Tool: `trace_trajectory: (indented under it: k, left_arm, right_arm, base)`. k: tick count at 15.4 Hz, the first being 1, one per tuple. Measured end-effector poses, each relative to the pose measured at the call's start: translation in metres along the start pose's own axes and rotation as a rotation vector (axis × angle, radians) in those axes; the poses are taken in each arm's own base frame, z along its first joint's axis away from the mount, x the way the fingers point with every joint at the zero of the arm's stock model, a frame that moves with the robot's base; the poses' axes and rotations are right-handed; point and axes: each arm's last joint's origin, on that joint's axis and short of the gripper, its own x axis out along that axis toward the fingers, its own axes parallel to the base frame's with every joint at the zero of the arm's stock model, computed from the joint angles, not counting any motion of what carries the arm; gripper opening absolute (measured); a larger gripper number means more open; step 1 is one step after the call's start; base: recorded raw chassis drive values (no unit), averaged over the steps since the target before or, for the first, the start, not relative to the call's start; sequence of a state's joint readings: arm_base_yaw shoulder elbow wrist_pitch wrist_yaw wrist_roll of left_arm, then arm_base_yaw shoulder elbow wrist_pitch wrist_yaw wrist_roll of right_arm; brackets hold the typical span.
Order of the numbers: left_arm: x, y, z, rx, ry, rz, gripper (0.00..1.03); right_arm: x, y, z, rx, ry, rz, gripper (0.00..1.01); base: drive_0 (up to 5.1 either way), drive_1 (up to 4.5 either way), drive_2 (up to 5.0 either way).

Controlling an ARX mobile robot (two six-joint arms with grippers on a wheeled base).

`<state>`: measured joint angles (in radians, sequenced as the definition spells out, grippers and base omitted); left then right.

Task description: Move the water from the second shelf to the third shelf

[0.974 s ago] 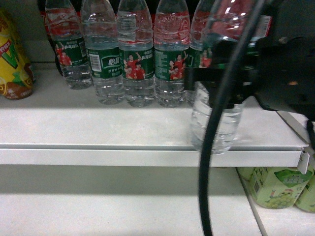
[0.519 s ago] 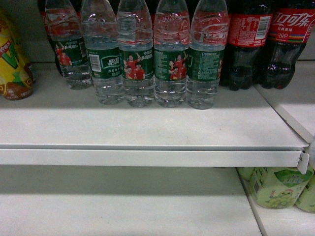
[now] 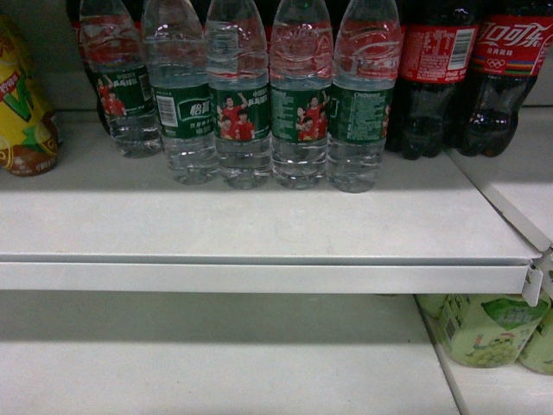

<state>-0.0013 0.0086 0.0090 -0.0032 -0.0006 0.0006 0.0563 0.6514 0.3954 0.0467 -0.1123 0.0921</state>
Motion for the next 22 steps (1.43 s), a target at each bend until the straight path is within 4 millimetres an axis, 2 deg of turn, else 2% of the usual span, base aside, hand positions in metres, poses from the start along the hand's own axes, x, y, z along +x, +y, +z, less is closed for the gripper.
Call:
trace_trajectory:
  k: [8,22]
  left_arm:
    - [0.0,0.0,0.0,0.0,0.0,0.0,0.98]
    - [0.0,0.0,-0.0004,0.0,0.004,0.0,0.98]
  right_arm:
    - [-0.0075,-0.0088,-0.0039,0.011,0.004,-0.052,0.4]
    - [-0.0071,-0.0089,-0.0063,0.013,0.014,-0.05,0.4]
  base:
    - [0.0,0.0,0.0]
    - [0.0,0.0,0.0]
